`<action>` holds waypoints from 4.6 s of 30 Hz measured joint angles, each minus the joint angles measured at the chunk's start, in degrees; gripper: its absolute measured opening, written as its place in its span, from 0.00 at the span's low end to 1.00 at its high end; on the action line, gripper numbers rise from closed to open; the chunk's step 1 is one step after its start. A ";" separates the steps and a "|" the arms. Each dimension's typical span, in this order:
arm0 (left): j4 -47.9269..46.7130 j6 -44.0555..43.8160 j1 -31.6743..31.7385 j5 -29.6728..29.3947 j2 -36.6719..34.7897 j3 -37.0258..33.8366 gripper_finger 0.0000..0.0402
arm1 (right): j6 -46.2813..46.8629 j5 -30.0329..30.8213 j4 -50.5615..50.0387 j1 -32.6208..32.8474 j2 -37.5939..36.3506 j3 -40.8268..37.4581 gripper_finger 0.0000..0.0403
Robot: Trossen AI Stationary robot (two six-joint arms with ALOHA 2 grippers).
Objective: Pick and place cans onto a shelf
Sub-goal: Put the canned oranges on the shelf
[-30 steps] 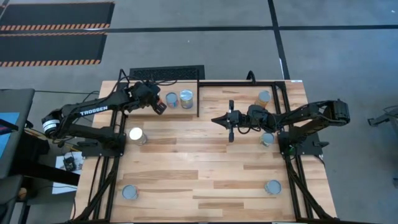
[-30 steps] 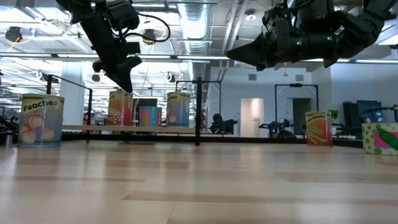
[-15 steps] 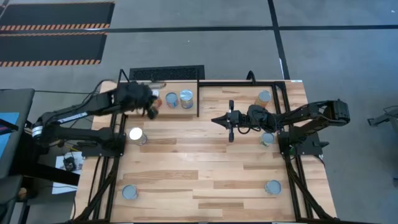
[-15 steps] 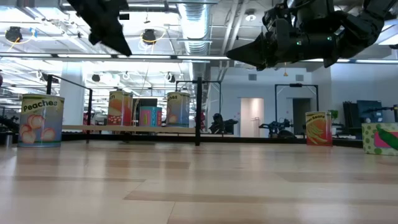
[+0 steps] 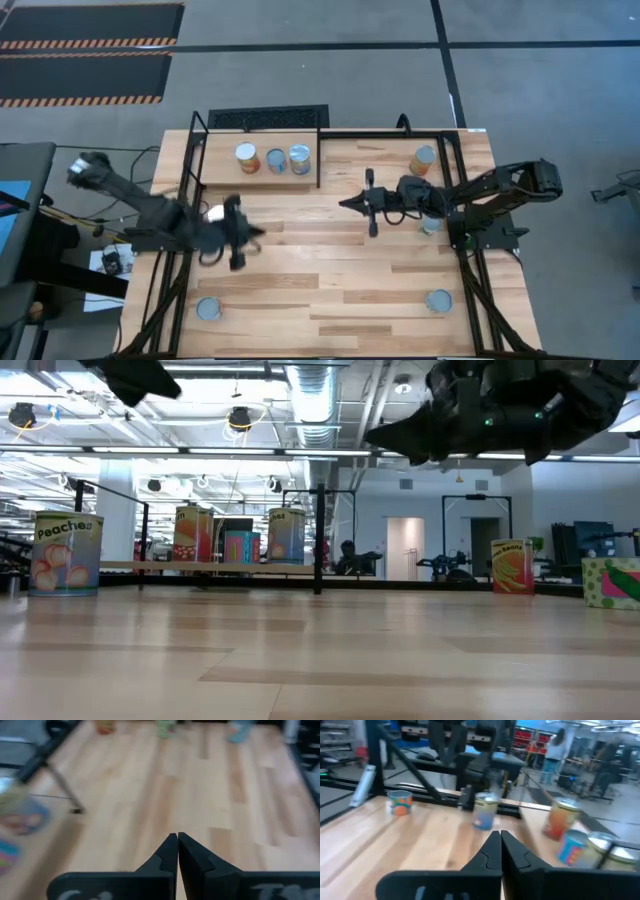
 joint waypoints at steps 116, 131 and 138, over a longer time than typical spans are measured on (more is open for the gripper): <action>-32.24 28.64 78.19 24.58 10.01 9.05 0.00 | 2.61 16.74 -8.07 23.48 0.22 0.04 0.01; -29.77 29.21 79.94 26.67 16.51 9.05 0.00 | 2.61 16.74 -8.07 23.48 0.22 0.04 0.01; -29.75 28.81 81.28 25.68 16.79 9.05 0.00 | 2.61 16.74 -8.20 23.48 0.22 0.04 0.01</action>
